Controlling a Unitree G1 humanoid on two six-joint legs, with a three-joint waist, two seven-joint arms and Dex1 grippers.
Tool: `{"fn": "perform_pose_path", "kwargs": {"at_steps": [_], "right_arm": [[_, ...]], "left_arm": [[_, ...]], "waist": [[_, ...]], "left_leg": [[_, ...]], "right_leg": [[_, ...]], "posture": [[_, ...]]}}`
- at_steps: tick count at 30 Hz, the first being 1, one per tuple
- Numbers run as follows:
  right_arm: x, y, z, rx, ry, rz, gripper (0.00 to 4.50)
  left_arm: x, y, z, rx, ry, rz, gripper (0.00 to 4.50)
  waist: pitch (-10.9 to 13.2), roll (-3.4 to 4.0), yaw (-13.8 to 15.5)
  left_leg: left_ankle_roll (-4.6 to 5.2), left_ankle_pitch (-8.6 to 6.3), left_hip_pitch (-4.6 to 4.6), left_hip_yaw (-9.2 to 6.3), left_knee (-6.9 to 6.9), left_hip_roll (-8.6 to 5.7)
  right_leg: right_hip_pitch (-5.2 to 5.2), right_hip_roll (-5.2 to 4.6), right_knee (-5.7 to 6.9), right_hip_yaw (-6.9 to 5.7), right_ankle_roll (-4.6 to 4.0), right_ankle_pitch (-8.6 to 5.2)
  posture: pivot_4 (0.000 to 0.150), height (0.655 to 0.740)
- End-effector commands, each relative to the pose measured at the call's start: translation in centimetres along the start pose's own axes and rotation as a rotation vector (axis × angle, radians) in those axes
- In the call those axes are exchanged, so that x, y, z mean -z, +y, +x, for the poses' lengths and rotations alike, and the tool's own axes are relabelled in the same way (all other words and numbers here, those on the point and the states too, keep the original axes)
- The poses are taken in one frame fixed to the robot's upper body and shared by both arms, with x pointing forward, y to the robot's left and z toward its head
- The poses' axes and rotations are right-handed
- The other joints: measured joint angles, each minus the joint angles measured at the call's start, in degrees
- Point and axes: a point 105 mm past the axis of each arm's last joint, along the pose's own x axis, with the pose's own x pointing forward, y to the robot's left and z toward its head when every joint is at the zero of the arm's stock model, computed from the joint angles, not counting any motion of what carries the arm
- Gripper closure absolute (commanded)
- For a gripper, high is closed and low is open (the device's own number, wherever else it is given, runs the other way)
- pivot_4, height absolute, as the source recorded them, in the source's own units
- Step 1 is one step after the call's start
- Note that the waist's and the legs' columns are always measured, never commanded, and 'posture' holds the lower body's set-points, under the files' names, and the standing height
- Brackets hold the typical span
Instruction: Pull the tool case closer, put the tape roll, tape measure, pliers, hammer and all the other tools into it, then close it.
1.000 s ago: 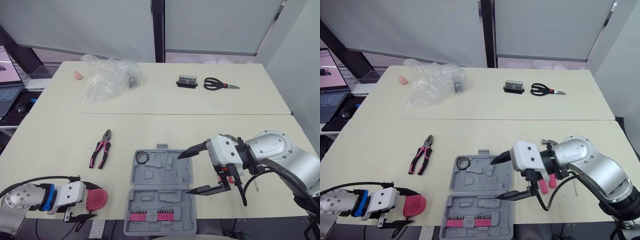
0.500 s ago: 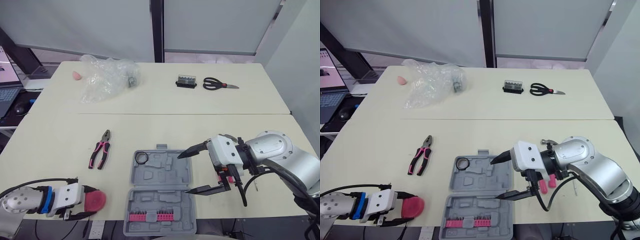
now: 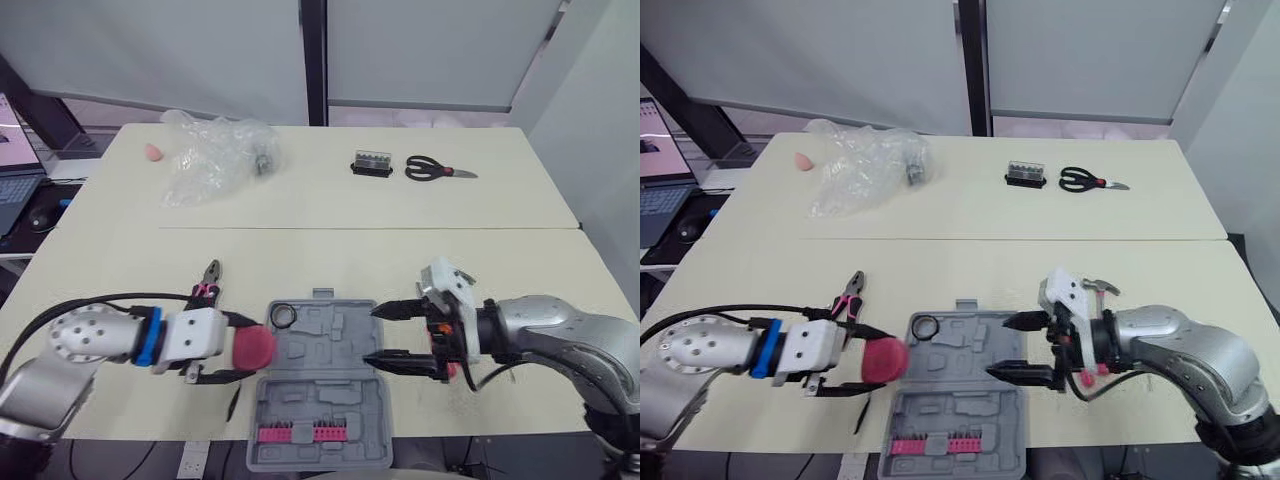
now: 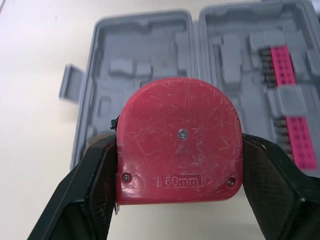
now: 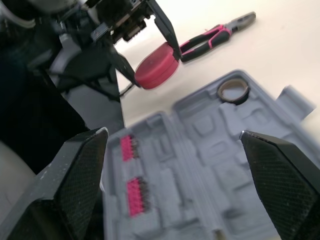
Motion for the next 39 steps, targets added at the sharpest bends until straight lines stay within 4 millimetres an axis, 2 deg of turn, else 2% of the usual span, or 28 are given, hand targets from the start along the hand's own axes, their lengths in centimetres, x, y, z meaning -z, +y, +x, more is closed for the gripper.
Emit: {"fn": "perform_pose_path", "kwargs": {"at_steps": [1,5,9,17,24,27,31,36,39], "right_arm": [[1.1,0.1,1.2,-0.004,0.033,0.171,0.0],[1.3,-0.7,3.5,0.019,0.013,0.324,0.0],[0.8,-0.5,5.1,-0.014,-0.005,0.408,0.0],[0.5,-0.3,7.3,-0.039,-0.014,0.486,0.0],[0.2,-0.7,8.2,-0.037,-0.028,0.534,0.0],[0.1,-0.6,8.4,-0.041,-0.024,0.536,0.64],[0.2,-0.5,8.7,-0.046,-0.016,0.542,2.05],[0.3,-0.4,8.9,-0.05,-0.012,0.546,3.17],[0.3,-0.5,8.8,-0.048,-0.013,0.551,3.6]], "left_arm": [[-1.0,-0.1,1.0,0.021,-0.021,0.01,1.38],[-1.0,0.0,1.8,0.028,-0.026,0.023,1.38],[-1.2,0.1,2.5,0.027,-0.038,0.026,1.38],[-1.6,0.2,3.2,0.01,-0.062,0.027,1.38],[-1.8,0.1,3.5,0.007,-0.072,0.027,1.38],[-2.0,0.2,3.5,0.001,-0.078,0.03,1.38],[-2.3,0.2,3.8,-0.008,-0.09,0.036,1.38],[-2.5,0.4,3.9,-0.025,-0.097,0.04,1.38],[-2.6,0.4,4.0,-0.036,-0.102,0.045,1.38]], "waist": [[0.01,0.01,-0.2],[0.02,0.03,-0.35],[0.03,0.04,-0.4],[0.03,0.06,-0.69],[0.04,0.07,-0.71],[0.04,0.07,-0.71],[0.04,0.07,-0.71],[0.04,0.08,-0.72],[0.04,0.08,-0.72]], "left_leg": [[0.0,0.0,-0.03,0.0,-0.01,0.0],[0.0,0.0,-0.06,0.0,0.0,-0.01],[0.0,0.0,-0.08,0.01,0.0,-0.03],[0.0,0.0,-0.18,0.0,-0.02,-0.03],[0.0,0.0,-0.2,-0.01,-0.02,-0.03],[0.0,0.0,-0.2,-0.01,-0.02,-0.02],[0.0,0.0,-0.2,-0.01,-0.02,-0.03],[0.0,0.0,-0.22,-0.01,-0.03,-0.03],[0.0,0.0,-0.22,-0.01,-0.03,-0.02]], "right_leg": [[-0.04,0.01,0.0,0.02,0.0,0.0],[-0.07,0.02,0.0,0.08,0.0,0.0],[-0.1,0.01,0.01,0.09,0.0,0.0],[-0.2,0.02,0.01,0.11,0.0,0.0],[-0.22,0.04,0.02,0.12,0.0,0.0],[-0.22,0.04,0.02,0.11,0.0,0.0],[-0.23,0.04,0.02,0.11,0.0,0.0],[-0.24,0.04,0.02,0.12,0.0,0.0],[-0.25,0.04,0.02,0.12,0.0,0.0]], "posture": [[0.15,0.74],[0.15,0.74],[0.15,0.74],[0.15,0.74],[0.15,0.74],[0.15,0.74],[0.15,0.74],[0.15,0.74],[0.15,0.74]]}}
